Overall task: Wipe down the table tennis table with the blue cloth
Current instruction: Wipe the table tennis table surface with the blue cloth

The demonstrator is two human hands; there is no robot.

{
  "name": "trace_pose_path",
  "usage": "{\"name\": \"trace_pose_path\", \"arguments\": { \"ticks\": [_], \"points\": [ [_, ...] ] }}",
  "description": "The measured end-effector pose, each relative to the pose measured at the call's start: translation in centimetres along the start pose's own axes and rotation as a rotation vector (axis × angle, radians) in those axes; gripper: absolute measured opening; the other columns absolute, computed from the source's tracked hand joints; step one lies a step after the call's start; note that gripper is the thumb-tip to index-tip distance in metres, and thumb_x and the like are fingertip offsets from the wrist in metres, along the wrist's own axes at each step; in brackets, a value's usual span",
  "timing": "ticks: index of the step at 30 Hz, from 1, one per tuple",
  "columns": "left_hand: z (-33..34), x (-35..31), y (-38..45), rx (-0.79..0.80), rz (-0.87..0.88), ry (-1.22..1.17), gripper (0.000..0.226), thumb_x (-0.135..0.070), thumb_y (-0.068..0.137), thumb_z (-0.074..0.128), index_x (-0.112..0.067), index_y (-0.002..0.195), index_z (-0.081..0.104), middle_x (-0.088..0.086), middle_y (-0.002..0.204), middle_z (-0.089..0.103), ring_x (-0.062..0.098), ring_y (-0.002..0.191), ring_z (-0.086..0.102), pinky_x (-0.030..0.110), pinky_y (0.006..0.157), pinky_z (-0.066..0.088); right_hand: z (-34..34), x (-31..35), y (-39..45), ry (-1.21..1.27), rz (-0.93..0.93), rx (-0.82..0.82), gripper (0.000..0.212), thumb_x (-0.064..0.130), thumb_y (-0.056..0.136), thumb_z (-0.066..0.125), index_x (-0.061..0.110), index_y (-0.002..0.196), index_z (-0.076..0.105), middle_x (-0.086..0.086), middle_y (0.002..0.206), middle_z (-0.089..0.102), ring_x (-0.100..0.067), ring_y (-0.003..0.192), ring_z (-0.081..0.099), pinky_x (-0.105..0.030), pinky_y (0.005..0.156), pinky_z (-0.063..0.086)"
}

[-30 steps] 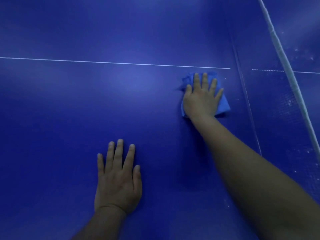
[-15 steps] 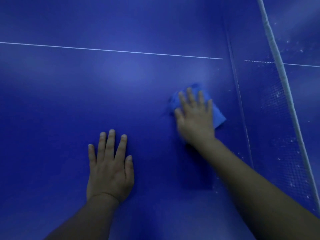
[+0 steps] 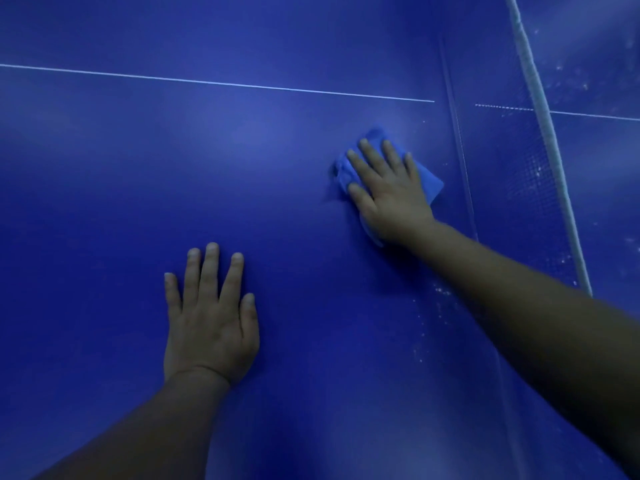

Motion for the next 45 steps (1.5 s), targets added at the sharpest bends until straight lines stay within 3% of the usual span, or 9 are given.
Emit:
{"name": "trace_pose_path", "arguments": {
  "ticks": [6,11,17,22,30,33,37,41,45],
  "points": [
    [0.2,0.1,-0.5,0.011,0.005,0.012,0.062,-0.042,0.1,0.026,-0.014,0.154,0.034,0.013,0.165,0.021,0.031,0.155,0.009,0.053,0.123,-0.003,2.2,4.7,-16.4,-0.008,-0.261,0.047,0.057,0.051,0.102,0.033,0.031,0.156,0.028,0.003,0.166,0.02,-0.031,0.154,0.013,-0.057,0.121,0.012],
    [-0.1,0.0,0.0,-0.019,0.007,-0.012,0.062,-0.041,0.098,0.029,-0.012,0.152,0.038,0.015,0.163,0.026,0.034,0.153,0.015,0.057,0.121,0.003,1.3,7.6,-3.7,0.067,0.036,-0.085,0.058,0.048,0.099,0.032,0.026,0.153,0.039,0.0,0.163,0.03,-0.033,0.152,0.019,-0.057,0.12,0.014],
    [0.0,0.1,-0.1,-0.031,0.019,0.001,0.063,-0.04,0.097,0.03,-0.012,0.152,0.038,0.014,0.163,0.026,0.033,0.153,0.014,0.053,0.123,-0.001,-1.2,6.6,12.6,0.117,0.263,-0.029,0.058,0.049,0.104,0.024,0.032,0.159,0.015,0.006,0.168,0.007,-0.029,0.154,0.0,-0.054,0.122,-0.003],
    [0.0,0.0,0.1,-0.02,0.02,0.004,0.063,-0.041,0.097,0.03,-0.012,0.152,0.036,0.015,0.163,0.025,0.034,0.153,0.014,0.055,0.122,0.0,-1.8,-2.3,8.9,0.14,0.649,-0.093,0.062,0.05,0.103,0.02,0.03,0.161,0.01,0.003,0.169,0.002,-0.029,0.154,-0.003,-0.055,0.122,-0.004],
    [0.1,0.1,0.2,-0.021,0.022,0.015,0.064,-0.041,0.095,0.032,-0.013,0.152,0.036,0.013,0.163,0.025,0.033,0.153,0.015,0.051,0.123,-0.003,-2.2,1.7,14.8,0.101,0.34,-0.024,0.059,0.047,0.104,0.022,0.032,0.16,0.012,0.004,0.168,0.005,-0.03,0.154,-0.001,-0.055,0.122,-0.003],
    [0.2,0.0,0.2,-0.019,0.021,0.008,0.063,-0.041,0.096,0.031,-0.013,0.152,0.035,0.014,0.163,0.026,0.034,0.153,0.014,0.051,0.123,-0.003,-2.8,-2.3,16.2,0.126,0.519,-0.037,0.06,0.048,0.104,0.019,0.031,0.16,0.009,0.004,0.169,0.002,-0.03,0.154,-0.003,-0.056,0.121,-0.004],
    [0.0,0.0,0.1,-0.018,0.02,-0.001,0.064,-0.041,0.095,0.032,-0.011,0.151,0.039,0.016,0.162,0.027,0.035,0.153,0.015,0.053,0.123,-0.003,-1.6,-4.2,6.1,0.182,0.7,-0.102,0.062,0.05,0.103,0.021,0.03,0.161,0.008,0.003,0.169,0.002,-0.03,0.154,-0.001,-0.056,0.122,-0.001],
    [0.0,-0.1,0.0,-0.005,0.019,-0.006,0.063,-0.041,0.095,0.032,-0.011,0.151,0.039,0.016,0.162,0.027,0.035,0.153,0.015,0.054,0.122,-0.002,0.2,0.5,-5.0,0.12,0.67,-0.078,0.063,0.051,0.103,0.024,0.03,0.16,0.006,0.003,0.169,-0.002,-0.028,0.154,-0.004,-0.053,0.122,-0.002],
    [0.0,0.1,0.1,-0.009,0.031,0.004,0.063,-0.042,0.095,0.032,-0.013,0.151,0.038,0.014,0.163,0.026,0.034,0.153,0.016,0.053,0.122,-0.002,-0.3,1.3,1.3,0.104,0.536,-0.056,0.061,0.049,0.104,0.026,0.031,0.16,0.011,0.003,0.169,0.002,-0.029,0.154,-0.002,-0.054,0.122,-0.004]
  ]
}}
Point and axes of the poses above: each hand's wrist, its own y-axis towards the middle knuckle, its own z-axis out of the palm, x = y × z, the point moved 3 cm from there along y, towards the middle knuckle
